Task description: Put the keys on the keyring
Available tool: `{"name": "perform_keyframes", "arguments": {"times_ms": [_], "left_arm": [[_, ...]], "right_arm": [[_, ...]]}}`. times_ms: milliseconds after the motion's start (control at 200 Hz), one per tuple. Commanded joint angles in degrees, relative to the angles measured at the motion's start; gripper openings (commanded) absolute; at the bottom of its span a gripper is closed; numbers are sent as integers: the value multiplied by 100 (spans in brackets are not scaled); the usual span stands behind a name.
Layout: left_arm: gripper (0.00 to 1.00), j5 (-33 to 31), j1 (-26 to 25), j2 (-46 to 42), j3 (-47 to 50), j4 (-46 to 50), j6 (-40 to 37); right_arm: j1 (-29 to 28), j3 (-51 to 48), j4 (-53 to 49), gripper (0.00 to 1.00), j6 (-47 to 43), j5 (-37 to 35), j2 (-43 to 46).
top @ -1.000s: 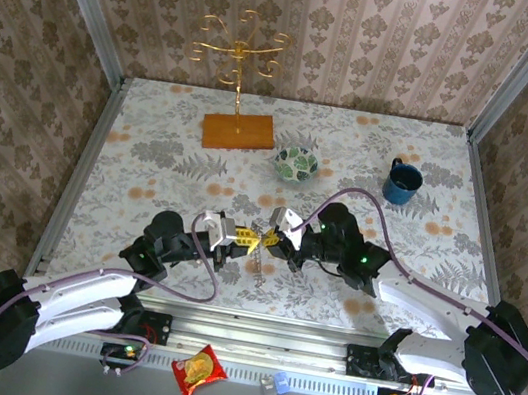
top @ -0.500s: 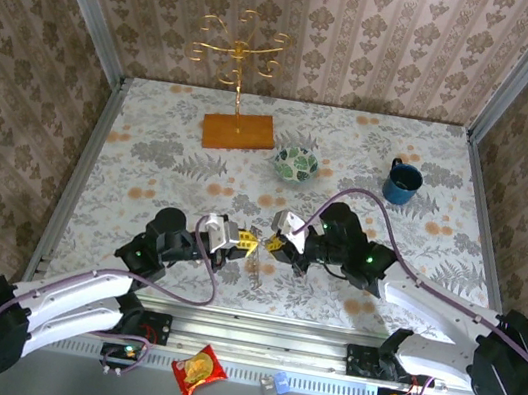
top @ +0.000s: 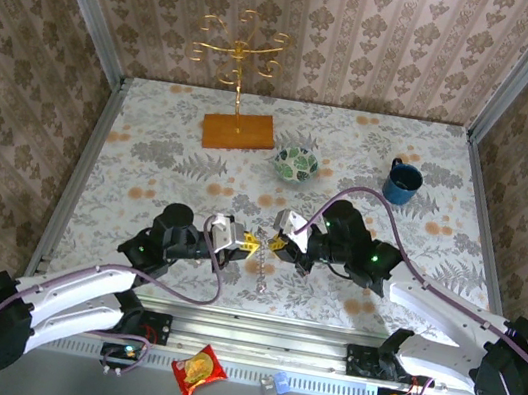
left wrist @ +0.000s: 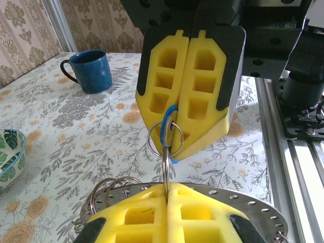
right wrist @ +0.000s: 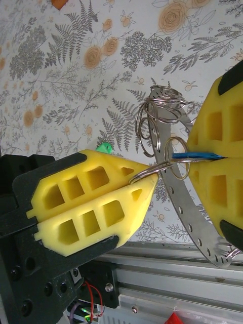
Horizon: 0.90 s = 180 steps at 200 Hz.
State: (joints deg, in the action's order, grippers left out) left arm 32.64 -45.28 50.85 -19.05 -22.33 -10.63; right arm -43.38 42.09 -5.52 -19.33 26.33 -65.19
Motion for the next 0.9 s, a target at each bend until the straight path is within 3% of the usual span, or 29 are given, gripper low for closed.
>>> {"name": "perform_keyframes", "arguments": {"times_ms": [0, 135, 265, 395, 605, 895], "left_arm": [[8, 67, 42, 23, -83, -34, -97], [46, -172, 45, -72, 12, -228, -25], [62, -514, 71, -365, 143, -427, 85], [69, -1130, 116, -873, 346, -664, 205], [74, -2676, 199, -1771, 623, -699, 194], [76, -4373, 326, -2301, 536, -303, 397]], "right_arm": [[41, 288, 8, 0, -23, -22, 76], [40, 329, -75, 0, -43, -126, 85], [43, 435, -317, 0, -136, -328, 78], [40, 526, -517, 0, -246, -508, 33], [12, 787, -511, 0, -212, -501, -331], [-359, 1526, 883, 0, 488, -318, -1415]]}}
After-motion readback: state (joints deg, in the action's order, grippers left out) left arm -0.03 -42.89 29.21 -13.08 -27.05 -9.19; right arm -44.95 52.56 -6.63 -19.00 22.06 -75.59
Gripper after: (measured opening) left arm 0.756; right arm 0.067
